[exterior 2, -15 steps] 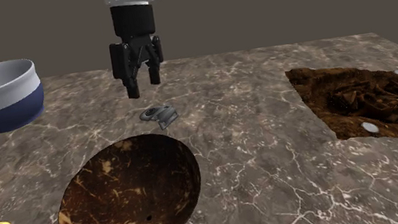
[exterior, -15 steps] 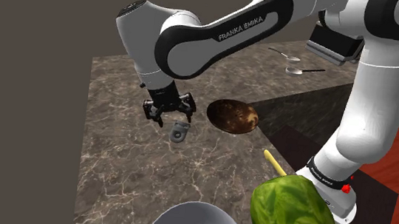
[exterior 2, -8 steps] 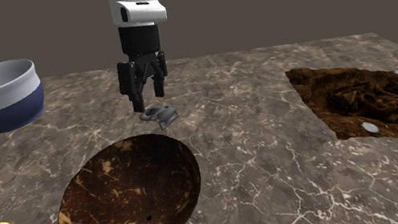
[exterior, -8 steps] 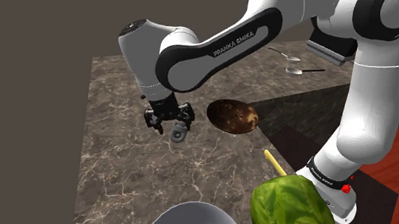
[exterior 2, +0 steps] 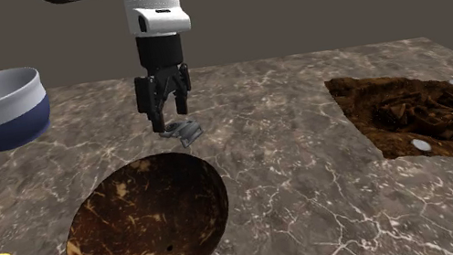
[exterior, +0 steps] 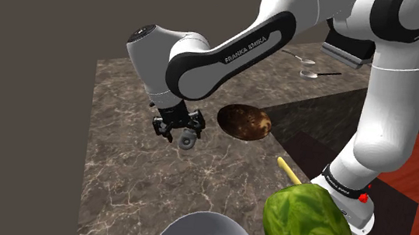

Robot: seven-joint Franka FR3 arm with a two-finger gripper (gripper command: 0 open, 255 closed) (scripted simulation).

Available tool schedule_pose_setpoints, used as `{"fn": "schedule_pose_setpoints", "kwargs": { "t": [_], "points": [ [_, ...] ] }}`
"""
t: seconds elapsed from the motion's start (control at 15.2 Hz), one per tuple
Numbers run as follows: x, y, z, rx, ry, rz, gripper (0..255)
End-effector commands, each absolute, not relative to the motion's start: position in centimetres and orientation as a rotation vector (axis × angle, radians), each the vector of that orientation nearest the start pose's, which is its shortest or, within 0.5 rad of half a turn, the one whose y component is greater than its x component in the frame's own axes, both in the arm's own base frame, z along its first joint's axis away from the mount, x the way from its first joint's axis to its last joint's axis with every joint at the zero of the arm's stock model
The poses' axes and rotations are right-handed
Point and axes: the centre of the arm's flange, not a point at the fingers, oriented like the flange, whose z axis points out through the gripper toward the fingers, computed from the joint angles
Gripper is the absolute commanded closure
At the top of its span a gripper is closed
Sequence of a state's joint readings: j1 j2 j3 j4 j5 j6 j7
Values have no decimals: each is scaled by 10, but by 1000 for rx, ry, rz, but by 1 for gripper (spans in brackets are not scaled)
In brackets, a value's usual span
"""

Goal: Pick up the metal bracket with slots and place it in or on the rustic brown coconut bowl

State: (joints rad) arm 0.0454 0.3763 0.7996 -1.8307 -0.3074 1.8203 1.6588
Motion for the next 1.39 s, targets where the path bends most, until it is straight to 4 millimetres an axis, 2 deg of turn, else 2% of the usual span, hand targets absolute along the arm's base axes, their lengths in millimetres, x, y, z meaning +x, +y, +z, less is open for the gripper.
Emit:
{"fn": "schedule_pose_setpoints", "kwargs": {
  "t": [0.0, 0.59, 0.66, 0.86, 1.32],
  "points": [
    [434, 406, 362, -3186, 1158, 112, 255],
    [434, 407, 365, -3182, 1155, 107, 255],
    [434, 407, 365, -3182, 1155, 107, 0],
    [413, 340, 394, -2808, 1363, 83, 0],
    [412, 342, 357, -2808, 1363, 83, 0]
  ]
}}
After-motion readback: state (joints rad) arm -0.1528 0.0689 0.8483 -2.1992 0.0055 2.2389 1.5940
